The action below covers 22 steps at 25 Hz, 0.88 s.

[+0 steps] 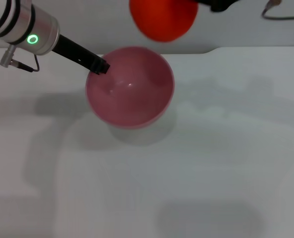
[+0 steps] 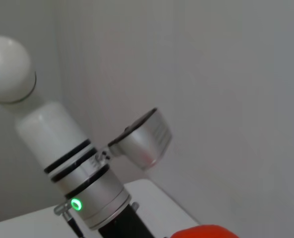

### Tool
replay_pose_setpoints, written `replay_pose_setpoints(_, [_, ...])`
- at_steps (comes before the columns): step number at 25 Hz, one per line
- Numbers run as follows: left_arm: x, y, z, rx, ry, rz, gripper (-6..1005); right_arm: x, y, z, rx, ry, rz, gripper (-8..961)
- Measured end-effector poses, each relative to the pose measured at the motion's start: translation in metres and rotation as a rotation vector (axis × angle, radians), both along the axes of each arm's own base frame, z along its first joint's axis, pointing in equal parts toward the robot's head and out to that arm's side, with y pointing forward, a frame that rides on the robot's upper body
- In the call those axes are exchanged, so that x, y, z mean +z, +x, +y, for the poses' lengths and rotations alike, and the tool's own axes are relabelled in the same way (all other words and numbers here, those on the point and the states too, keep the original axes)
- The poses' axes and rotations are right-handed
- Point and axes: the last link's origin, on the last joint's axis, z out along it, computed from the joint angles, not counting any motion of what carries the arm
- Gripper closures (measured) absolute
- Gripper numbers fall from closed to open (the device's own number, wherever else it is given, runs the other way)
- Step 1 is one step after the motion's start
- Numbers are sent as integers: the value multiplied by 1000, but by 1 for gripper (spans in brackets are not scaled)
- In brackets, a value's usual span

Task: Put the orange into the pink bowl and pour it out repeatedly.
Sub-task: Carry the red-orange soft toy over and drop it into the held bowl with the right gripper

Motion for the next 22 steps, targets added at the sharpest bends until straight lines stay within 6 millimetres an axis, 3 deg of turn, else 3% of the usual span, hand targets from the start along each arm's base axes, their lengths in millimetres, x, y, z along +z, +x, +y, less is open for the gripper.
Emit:
replay_pose_setpoints(3, [-2,1,0,-4,-4,-2,964,-20,3,4,-11,-33,-9,872])
replay_pose_setpoints(11, [-7,7,-2,-26,-23,-9,964,-42,5,7,-22,-85,-26,873])
replay_pose_setpoints(22, [-7,4,-3,-22,-26,-8,963,-45,6,9,-28,-88,-25,871])
